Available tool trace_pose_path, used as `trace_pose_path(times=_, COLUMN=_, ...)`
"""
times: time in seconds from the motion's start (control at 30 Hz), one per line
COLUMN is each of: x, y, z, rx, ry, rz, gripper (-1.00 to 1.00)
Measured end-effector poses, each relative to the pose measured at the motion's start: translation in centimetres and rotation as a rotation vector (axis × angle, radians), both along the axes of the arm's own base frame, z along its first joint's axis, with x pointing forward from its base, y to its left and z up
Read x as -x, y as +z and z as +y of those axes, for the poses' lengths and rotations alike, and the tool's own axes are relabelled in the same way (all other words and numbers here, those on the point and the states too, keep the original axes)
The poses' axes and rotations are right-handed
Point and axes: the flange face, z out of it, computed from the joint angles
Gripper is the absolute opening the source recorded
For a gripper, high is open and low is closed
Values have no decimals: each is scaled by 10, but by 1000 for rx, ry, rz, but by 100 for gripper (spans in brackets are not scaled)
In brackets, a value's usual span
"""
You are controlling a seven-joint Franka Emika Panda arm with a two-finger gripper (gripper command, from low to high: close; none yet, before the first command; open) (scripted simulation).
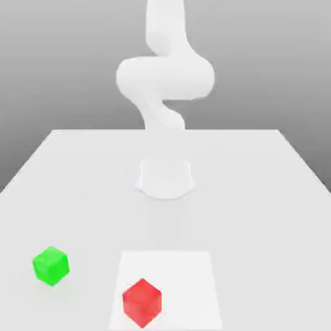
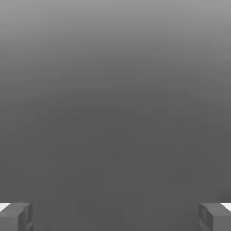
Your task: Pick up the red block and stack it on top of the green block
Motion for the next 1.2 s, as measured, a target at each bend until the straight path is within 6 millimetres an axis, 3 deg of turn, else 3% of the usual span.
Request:
trace_pose_path(times=0.2, x=-67, y=-108, z=-10, rx=-43, ry=-164, rz=175, gripper=0)
trace_pose_path(times=0.4, x=-102, y=-223, z=-26, rx=-98, ry=-318, rz=341, gripper=0)
trace_pose_path(times=0.6, x=-108, y=-339, z=-41, rx=-173, ry=-469, rz=502, gripper=0)
trace_pose_path(times=0.8, x=-88, y=-448, z=-43, rx=-265, ry=-609, rz=660, gripper=0)
trace_pose_path(times=0.97, x=-85, y=-514, z=-42, rx=-280, ry=-631, rz=682, gripper=0)
trace_pose_path(times=1.0, x=-84, y=-523, z=-42, rx=-279, ry=-631, rz=683, gripper=-100)
trace_pose_path(times=1.2, x=-84, y=-527, z=-42, rx=-279, ry=-630, rz=682, gripper=-100)
